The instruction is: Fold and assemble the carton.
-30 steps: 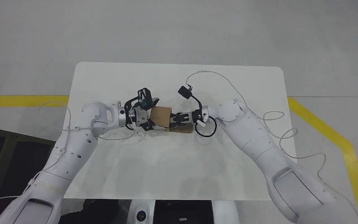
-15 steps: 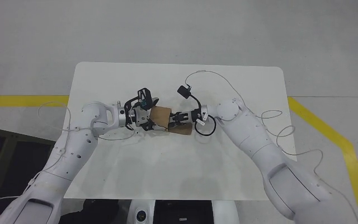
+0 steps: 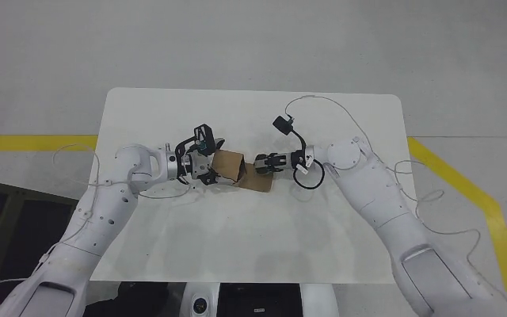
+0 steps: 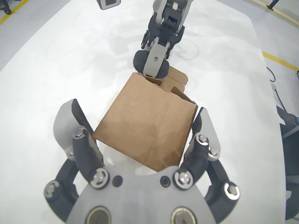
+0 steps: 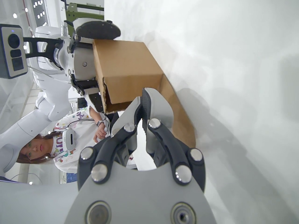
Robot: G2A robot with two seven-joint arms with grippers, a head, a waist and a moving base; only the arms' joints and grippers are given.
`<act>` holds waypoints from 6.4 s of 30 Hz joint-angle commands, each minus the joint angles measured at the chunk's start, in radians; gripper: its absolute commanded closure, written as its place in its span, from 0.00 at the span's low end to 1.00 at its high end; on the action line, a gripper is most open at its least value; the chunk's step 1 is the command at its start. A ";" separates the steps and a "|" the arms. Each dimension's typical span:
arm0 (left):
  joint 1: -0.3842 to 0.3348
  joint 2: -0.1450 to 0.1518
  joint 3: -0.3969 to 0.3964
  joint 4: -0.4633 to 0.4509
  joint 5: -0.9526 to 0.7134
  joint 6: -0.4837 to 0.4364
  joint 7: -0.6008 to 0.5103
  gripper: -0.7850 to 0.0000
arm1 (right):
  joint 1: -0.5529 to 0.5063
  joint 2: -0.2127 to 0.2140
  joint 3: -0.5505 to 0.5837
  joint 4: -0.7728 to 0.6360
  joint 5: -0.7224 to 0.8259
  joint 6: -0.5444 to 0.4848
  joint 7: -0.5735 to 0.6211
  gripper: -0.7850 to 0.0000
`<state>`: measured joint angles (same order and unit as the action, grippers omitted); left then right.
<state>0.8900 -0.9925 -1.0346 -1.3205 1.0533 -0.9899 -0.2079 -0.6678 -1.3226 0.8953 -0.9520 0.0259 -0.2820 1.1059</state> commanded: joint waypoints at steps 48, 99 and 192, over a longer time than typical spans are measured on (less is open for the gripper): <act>0.015 0.003 -0.012 -0.016 0.000 -0.005 -0.006 0.00 | -0.149 0.058 0.063 -0.221 0.023 0.033 -0.046 0.70; 0.005 0.001 -0.007 -0.001 -0.012 -0.009 -0.017 0.00 | -0.006 0.001 -0.044 -0.043 0.108 -0.006 -0.036 0.84; 0.012 0.030 -0.076 -0.012 -0.351 -0.021 -0.197 0.00 | -0.056 0.017 0.028 -0.118 0.057 -0.115 -0.036 1.00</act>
<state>0.9029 -0.9660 -1.1010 -1.3291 0.7462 -1.0120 -0.3822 -0.7183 -1.3091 0.9162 -1.0640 0.0880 -0.3859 1.0724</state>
